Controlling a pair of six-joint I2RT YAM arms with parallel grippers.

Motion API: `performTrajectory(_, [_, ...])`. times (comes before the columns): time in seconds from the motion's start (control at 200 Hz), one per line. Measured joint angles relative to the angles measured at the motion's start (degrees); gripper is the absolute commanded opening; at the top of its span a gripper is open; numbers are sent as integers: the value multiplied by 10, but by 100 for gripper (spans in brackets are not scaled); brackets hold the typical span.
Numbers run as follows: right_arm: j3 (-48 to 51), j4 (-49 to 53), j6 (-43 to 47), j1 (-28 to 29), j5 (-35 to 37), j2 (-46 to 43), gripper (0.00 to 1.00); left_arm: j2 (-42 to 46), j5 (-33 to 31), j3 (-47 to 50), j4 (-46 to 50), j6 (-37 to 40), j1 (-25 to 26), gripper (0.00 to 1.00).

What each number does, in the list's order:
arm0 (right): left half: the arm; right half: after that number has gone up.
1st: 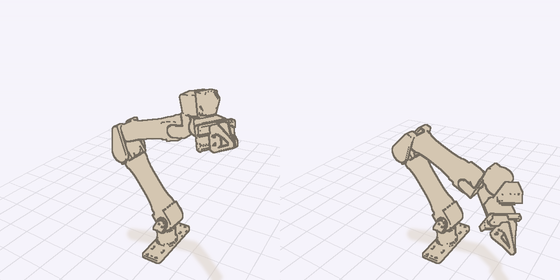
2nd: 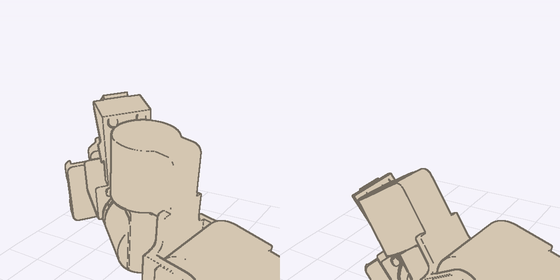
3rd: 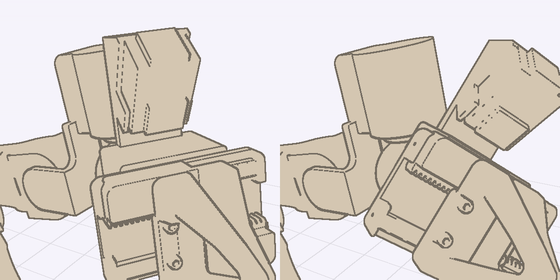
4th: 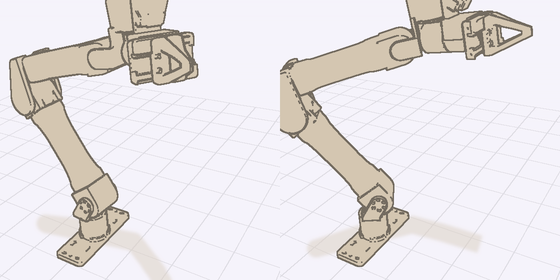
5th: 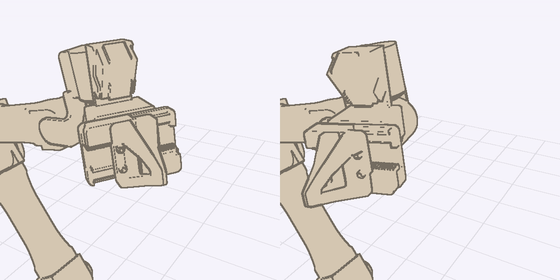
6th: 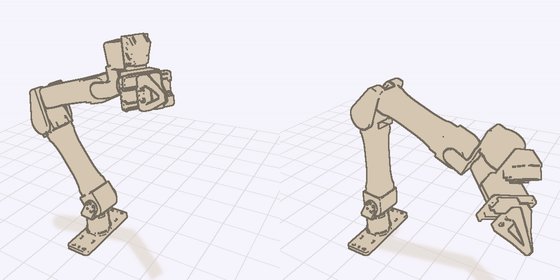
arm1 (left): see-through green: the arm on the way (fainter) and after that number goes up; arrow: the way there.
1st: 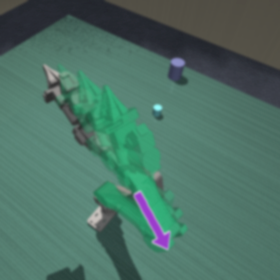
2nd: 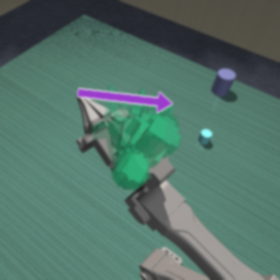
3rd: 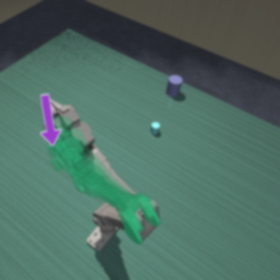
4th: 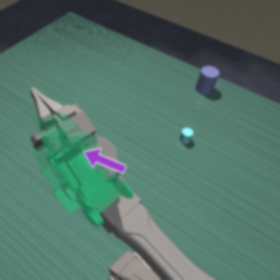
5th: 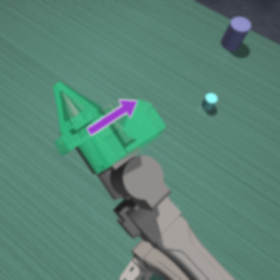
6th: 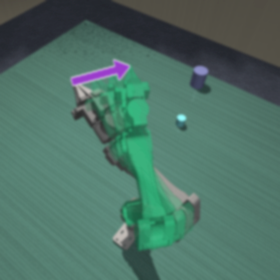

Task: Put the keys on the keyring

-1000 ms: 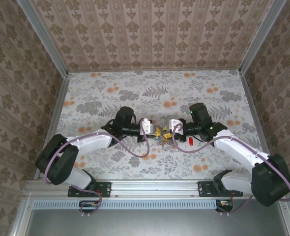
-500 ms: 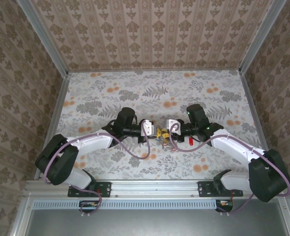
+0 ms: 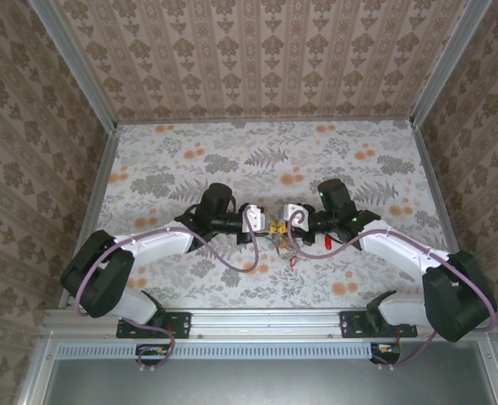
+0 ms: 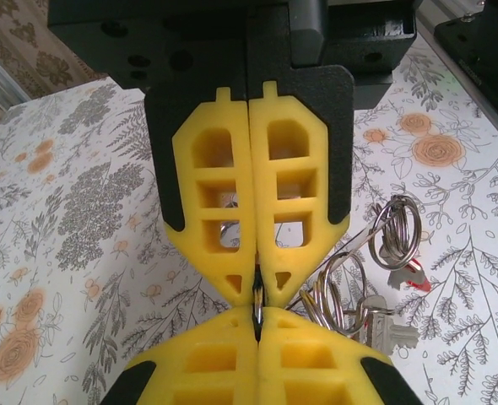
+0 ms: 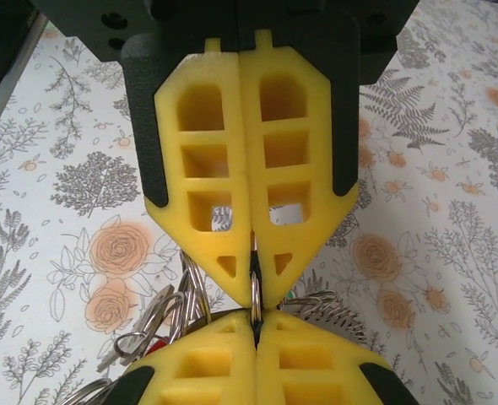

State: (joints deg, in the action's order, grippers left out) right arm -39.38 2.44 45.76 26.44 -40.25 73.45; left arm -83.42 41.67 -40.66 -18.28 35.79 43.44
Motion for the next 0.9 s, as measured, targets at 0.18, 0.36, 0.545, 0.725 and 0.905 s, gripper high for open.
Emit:
performTrajectory(0.18, [40, -69, -28, 5, 11, -18, 0, 46, -6, -7, 66, 9, 0, 24])
performTrajectory(0.36, [71, -130, -52, 5, 16, -32, 0, 87, -12, -8, 107, 11, -1, 26])
performTrajectory(0.545, [89, -169, -58, 7, 19, -40, 0, 83, -37, -8, 131, 11, -4, 29])
performTrajectory(0.725, [94, -191, -60, 11, 20, -42, 0, 66, -63, -34, 157, 13, -4, 29])
performTrajectory(0.905, [96, -192, -59, 15, 22, -47, 0, 62, -75, -48, 163, 17, -4, 30])
